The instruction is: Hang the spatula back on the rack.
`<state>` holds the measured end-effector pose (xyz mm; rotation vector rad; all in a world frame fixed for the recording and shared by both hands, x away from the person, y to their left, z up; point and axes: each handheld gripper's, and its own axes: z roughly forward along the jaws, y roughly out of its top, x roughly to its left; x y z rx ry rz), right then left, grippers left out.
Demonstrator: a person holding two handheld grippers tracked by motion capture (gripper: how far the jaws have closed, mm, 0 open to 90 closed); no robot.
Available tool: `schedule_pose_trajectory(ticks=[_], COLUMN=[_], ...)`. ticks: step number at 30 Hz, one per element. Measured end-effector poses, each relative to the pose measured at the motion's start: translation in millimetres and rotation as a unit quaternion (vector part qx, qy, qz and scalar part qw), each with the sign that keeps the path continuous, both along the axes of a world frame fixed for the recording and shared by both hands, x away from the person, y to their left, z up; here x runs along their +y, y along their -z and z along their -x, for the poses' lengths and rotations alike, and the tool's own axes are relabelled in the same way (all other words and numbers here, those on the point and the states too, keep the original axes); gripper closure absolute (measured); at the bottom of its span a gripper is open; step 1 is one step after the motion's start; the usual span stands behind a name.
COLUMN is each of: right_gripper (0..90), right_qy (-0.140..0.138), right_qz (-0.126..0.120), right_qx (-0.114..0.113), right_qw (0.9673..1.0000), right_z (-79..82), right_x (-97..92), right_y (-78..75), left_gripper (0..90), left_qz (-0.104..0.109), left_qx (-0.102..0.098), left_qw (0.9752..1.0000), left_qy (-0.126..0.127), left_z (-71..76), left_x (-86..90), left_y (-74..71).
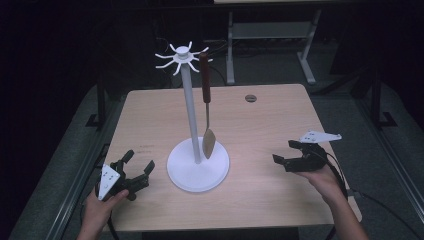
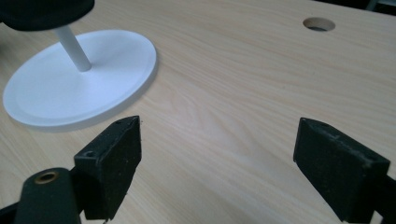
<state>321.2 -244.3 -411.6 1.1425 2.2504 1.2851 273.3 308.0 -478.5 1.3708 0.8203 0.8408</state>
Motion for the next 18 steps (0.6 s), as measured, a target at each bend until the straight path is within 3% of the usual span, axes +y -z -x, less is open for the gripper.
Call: schedule_pose_trajectory(ticks=[12,18], right_gripper=[14.5,14.6], right_qy=[0.013,0.025], right_qz=[0.019,0.022], right_qx=[0.024,0.026], right_qw=[0.9994,0.9991], right_z=[10.8,15.3], right_x=[-12.5,-21.8], right_y=[23.2,32.6], left_gripper=[12.9,12.9], left_qz=[0.0,0.0], left_qx=[-0.001,-0.001], left_qw=[1.0,1.0], left_qy=[0.0,0.0], left_z=[0.2,0.1], left_x=[-0.4,-0.3], left_y=[0.1,0.1])
